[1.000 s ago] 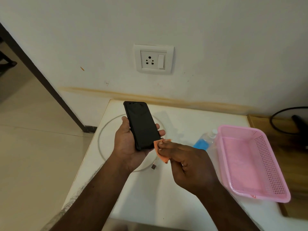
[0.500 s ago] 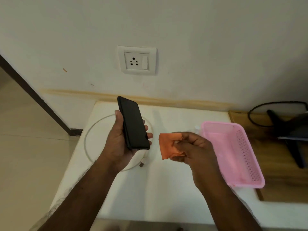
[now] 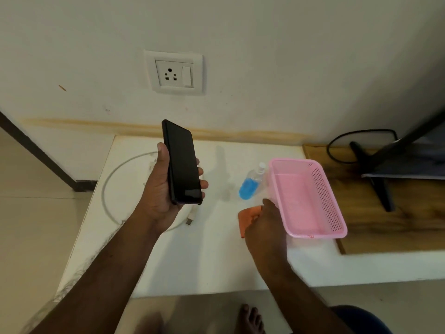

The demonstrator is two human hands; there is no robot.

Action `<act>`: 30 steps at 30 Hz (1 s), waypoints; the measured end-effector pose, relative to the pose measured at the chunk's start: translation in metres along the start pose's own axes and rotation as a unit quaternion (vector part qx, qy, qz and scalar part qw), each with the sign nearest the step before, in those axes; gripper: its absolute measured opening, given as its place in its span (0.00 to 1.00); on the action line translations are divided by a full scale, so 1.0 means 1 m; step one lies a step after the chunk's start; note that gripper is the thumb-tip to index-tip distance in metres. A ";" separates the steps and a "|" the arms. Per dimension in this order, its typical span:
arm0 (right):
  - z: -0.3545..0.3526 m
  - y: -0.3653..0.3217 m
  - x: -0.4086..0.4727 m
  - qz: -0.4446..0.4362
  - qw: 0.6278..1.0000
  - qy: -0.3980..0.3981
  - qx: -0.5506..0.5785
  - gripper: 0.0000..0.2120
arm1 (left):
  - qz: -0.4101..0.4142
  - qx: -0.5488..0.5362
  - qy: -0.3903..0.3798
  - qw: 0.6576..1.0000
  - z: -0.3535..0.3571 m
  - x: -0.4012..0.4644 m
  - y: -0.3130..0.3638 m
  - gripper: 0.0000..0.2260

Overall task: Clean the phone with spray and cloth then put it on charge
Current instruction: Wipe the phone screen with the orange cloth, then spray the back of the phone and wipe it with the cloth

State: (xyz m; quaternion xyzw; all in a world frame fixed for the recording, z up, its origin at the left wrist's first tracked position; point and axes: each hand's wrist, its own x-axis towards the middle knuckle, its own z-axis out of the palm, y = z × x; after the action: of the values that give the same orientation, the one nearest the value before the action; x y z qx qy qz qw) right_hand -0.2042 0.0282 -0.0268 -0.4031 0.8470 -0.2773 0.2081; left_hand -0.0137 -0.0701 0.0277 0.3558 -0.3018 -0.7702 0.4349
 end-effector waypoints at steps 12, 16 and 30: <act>-0.002 -0.009 -0.016 -0.193 0.940 -0.010 -0.281 0.22 | -0.030 -0.018 -0.003 0.999 0.003 -0.007 0.002 0.39; -0.017 -0.042 -0.021 -0.250 0.965 0.078 0.004 0.24 | -0.028 0.008 0.021 0.999 0.002 -0.006 0.000 0.37; 0.001 -0.059 0.005 -0.032 0.853 -0.351 0.384 0.45 | 0.082 0.298 0.174 0.935 0.028 -0.008 -0.027 0.34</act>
State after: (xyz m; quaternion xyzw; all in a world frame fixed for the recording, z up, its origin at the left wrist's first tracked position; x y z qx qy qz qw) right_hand -0.1736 -0.0067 0.0095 -0.3889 0.5303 -0.4268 0.6208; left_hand -0.0456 -0.0463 0.0248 0.5713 -0.4649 -0.5330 0.4163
